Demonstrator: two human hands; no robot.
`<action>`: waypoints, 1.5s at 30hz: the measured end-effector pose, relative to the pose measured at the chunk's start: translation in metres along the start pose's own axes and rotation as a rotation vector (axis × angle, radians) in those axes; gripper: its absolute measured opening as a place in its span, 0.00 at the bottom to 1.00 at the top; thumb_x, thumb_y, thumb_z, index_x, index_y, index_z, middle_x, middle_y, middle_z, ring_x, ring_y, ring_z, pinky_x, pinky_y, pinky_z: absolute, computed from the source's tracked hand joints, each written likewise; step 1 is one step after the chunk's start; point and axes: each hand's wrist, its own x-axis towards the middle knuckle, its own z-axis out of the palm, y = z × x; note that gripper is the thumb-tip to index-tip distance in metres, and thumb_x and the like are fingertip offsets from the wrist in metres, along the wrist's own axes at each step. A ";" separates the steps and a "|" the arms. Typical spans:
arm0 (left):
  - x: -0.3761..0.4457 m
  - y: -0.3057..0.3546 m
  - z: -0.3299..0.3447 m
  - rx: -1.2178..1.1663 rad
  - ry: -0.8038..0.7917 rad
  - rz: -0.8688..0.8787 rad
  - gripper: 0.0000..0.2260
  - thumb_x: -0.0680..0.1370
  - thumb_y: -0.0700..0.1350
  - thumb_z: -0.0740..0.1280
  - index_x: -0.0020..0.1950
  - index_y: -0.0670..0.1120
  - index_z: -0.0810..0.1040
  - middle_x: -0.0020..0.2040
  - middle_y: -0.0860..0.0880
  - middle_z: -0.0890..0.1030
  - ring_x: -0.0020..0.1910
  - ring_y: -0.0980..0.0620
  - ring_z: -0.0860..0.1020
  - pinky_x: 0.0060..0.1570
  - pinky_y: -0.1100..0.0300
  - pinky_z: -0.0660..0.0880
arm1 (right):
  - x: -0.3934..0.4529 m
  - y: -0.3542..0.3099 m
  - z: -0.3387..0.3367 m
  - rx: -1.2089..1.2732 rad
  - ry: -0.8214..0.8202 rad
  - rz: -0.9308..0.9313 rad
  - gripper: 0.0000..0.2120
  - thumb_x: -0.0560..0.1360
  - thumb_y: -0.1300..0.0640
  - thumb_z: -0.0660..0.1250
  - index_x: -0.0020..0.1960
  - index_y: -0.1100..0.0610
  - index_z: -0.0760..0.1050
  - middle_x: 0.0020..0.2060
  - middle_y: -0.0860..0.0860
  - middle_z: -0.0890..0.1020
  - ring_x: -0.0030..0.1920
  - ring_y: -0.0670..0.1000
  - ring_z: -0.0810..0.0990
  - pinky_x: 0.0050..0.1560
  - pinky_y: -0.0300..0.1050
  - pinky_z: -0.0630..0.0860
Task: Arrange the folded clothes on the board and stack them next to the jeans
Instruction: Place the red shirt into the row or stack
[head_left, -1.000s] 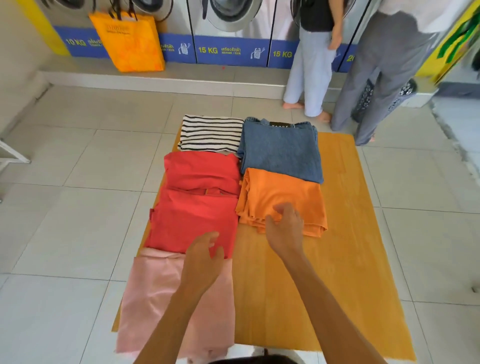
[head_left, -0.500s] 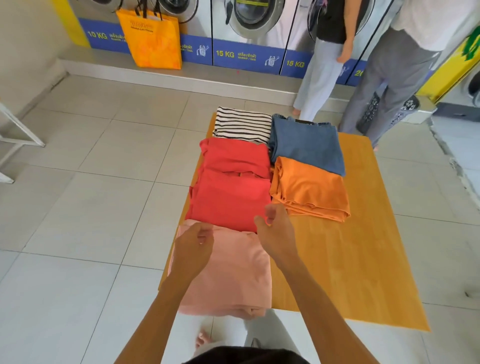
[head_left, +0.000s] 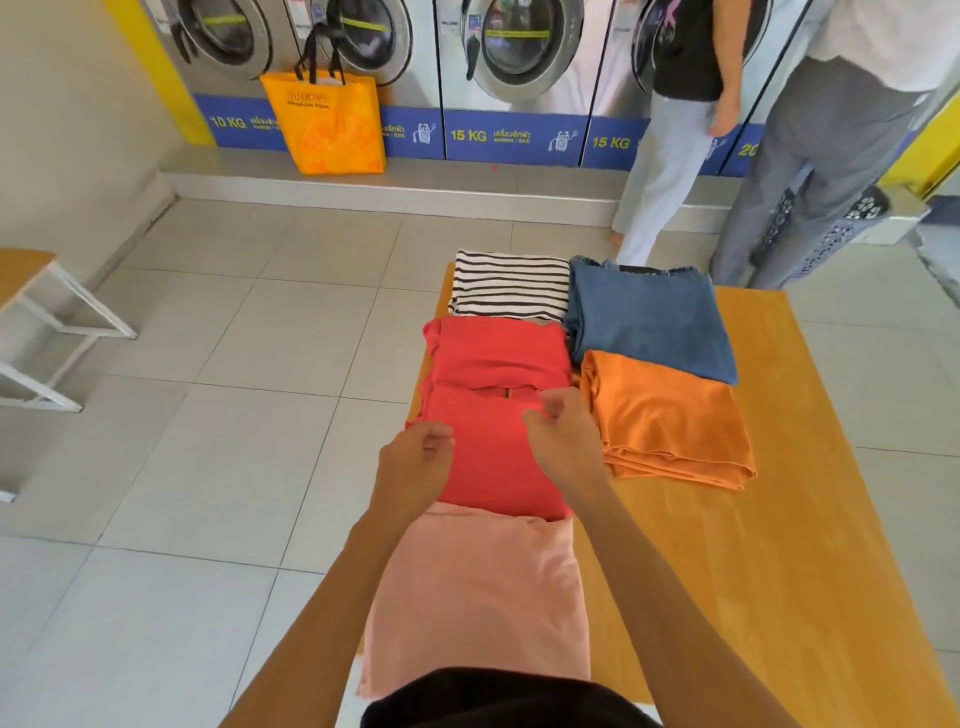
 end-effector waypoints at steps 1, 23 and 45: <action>0.006 0.001 -0.001 0.018 -0.005 -0.012 0.08 0.78 0.43 0.67 0.55 0.51 0.83 0.51 0.56 0.83 0.49 0.63 0.79 0.47 0.75 0.69 | 0.004 0.001 0.001 -0.006 -0.013 0.006 0.16 0.77 0.55 0.67 0.63 0.55 0.74 0.55 0.48 0.77 0.56 0.50 0.78 0.59 0.48 0.75; 0.176 0.005 0.016 0.284 -0.053 0.116 0.20 0.76 0.38 0.63 0.67 0.51 0.78 0.33 0.55 0.75 0.28 0.59 0.72 0.30 0.68 0.72 | 0.139 0.016 0.013 -0.207 -0.038 0.109 0.28 0.80 0.46 0.62 0.75 0.56 0.65 0.67 0.58 0.74 0.67 0.59 0.74 0.67 0.59 0.72; 0.237 -0.007 0.025 -0.224 -0.252 -0.148 0.22 0.69 0.45 0.73 0.57 0.66 0.77 0.60 0.62 0.74 0.56 0.56 0.77 0.48 0.58 0.77 | 0.207 0.036 0.033 0.138 -0.017 0.339 0.39 0.61 0.35 0.78 0.66 0.48 0.69 0.55 0.42 0.81 0.51 0.42 0.81 0.56 0.46 0.80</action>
